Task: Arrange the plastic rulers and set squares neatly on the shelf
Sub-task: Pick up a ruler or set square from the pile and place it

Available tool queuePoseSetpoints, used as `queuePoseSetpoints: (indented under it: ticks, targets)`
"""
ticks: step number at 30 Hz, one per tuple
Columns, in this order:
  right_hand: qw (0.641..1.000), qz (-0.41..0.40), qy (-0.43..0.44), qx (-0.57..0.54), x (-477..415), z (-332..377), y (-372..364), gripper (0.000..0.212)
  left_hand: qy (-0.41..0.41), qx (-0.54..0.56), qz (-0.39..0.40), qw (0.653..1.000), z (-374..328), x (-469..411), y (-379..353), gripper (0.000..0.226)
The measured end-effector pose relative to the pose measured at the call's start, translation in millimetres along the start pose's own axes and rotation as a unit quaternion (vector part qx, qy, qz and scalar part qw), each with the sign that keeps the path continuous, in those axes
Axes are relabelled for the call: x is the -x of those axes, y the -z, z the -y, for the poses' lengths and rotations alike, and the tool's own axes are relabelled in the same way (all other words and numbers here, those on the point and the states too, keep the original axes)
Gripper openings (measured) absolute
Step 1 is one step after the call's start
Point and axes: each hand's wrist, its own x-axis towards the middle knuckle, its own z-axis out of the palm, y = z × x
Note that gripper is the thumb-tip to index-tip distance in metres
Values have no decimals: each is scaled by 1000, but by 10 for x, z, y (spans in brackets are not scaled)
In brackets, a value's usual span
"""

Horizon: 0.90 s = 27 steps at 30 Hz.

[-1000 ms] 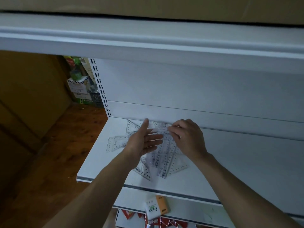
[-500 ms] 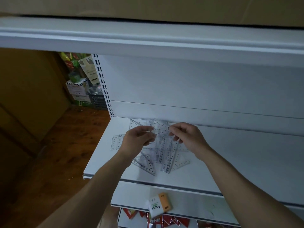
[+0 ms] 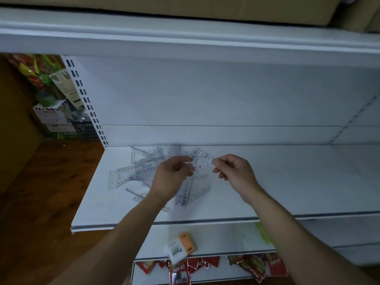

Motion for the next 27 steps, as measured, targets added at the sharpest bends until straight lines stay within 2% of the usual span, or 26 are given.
queuePoseSetpoints:
  ticks: [7, 14, 18, 24, 27]
  targets:
    - [996, -79, -14, -33, 353, -211, 1158, 10, -23, 13, 90, 996, -250, 140, -1152, 18]
    - [986, -161, -22, -18, 982, -748, 2883, 10, -55, 8, 186, 981, -379, 563, -2975, 20]
    - [975, -212, -45, -46, 1360, -1099, 3745, 12, -61, 6, 232, 971, -438, 815, -3945, 19]
    - [958, -263, -50, -100, 1707, -1479, 4595, 12, -47, 16, 282, 958, -553, 1118, -4933, 16]
    - [953, -281, -61, -98, 1744, -1669, 4918, 12, -55, -25, 299, 952, -532, 1058, -5336, 16]
